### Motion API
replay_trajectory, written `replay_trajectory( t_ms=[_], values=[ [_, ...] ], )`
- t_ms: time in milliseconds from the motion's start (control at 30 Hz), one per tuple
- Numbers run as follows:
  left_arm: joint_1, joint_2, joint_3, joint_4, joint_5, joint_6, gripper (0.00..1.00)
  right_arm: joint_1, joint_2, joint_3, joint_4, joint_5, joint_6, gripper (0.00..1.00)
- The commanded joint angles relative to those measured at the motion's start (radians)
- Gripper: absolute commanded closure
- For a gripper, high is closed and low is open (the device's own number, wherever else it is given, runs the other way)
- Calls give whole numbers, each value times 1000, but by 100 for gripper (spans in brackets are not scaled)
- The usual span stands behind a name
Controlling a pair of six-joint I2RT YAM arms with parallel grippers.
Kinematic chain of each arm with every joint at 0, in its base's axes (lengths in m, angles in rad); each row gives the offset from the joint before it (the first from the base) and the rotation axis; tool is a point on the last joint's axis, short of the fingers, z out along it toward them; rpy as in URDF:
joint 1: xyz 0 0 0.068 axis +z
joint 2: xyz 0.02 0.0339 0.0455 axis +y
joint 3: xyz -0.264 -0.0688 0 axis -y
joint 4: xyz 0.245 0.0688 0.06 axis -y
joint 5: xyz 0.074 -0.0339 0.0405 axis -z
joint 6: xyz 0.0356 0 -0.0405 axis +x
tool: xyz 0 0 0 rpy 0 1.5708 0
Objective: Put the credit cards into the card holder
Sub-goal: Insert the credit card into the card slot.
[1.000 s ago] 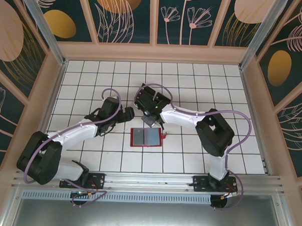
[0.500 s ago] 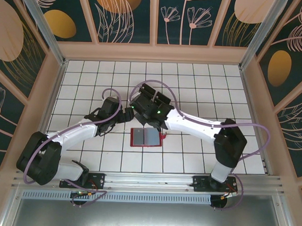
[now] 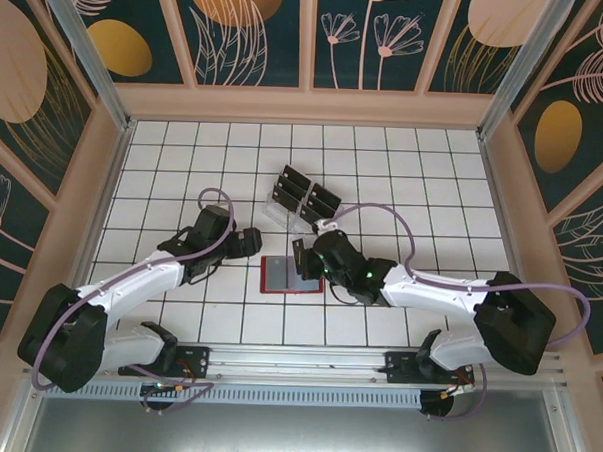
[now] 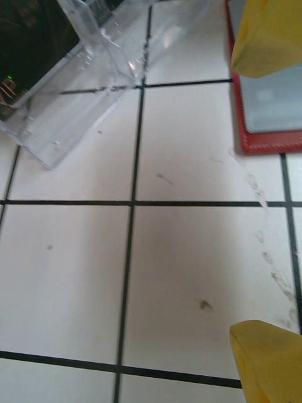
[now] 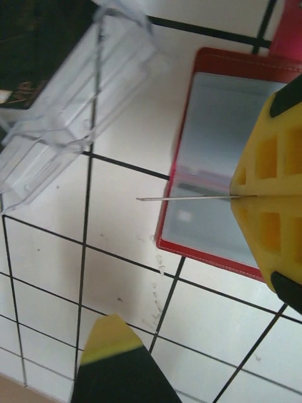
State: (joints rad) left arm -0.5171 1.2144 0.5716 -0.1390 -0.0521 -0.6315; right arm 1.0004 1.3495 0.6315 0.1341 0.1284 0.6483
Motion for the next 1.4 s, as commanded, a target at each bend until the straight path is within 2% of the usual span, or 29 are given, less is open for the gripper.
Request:
replay_trajectory(
  t_ms=[0, 233, 433, 867, 1367],
  values=[
    [-33, -26, -33, -43, 8, -12, 2, -12, -25, -64, 220, -71, 152, 100],
    [-149, -1, -68, -32, -55, -59, 2, -20, -1, -132, 323, -108, 206, 100],
    [-192, 25, -90, 1, -68, -83, 1, -34, 31, -150, 343, -109, 209, 100],
    [-234, 25, -99, 30, -86, -89, 2, -78, 69, -252, 434, -140, 243, 100],
    [-251, 89, -134, 79, -116, -99, 2, -79, 25, -257, 444, -142, 249, 100]
  ],
)
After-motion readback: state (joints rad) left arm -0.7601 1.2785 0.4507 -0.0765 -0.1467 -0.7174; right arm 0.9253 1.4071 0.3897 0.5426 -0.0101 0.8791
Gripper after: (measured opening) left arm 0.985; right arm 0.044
